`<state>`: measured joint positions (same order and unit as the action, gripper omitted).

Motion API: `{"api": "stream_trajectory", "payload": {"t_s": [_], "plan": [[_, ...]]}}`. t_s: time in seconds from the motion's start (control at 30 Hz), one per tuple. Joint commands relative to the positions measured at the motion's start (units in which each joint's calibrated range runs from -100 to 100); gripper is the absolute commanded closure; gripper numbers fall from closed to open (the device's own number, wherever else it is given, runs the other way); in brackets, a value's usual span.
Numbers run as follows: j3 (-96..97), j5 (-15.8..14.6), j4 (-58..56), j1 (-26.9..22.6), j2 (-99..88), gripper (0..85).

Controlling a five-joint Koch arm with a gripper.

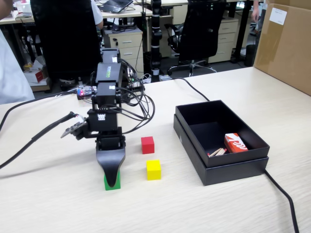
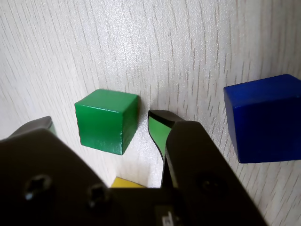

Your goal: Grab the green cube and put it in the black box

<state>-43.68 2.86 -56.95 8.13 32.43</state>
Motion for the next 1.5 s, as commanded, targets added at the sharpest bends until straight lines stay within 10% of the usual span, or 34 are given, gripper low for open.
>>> {"api": "stream_trajectory", "payload": {"t_s": [0.0,0.23,0.47,0.97,1.47], "plan": [[-3.56,0.20,1.70,0.10,-1.04,50.7],[-3.28,0.34,1.18,0.05,-0.93,58.7],[-4.01,0.15,1.18,0.10,-0.93,84.6],[1.97,-1.37,-6.51,-2.93,-34.55,84.7],[9.95,-6.89,-6.51,-20.07,-50.61,84.6]]}}
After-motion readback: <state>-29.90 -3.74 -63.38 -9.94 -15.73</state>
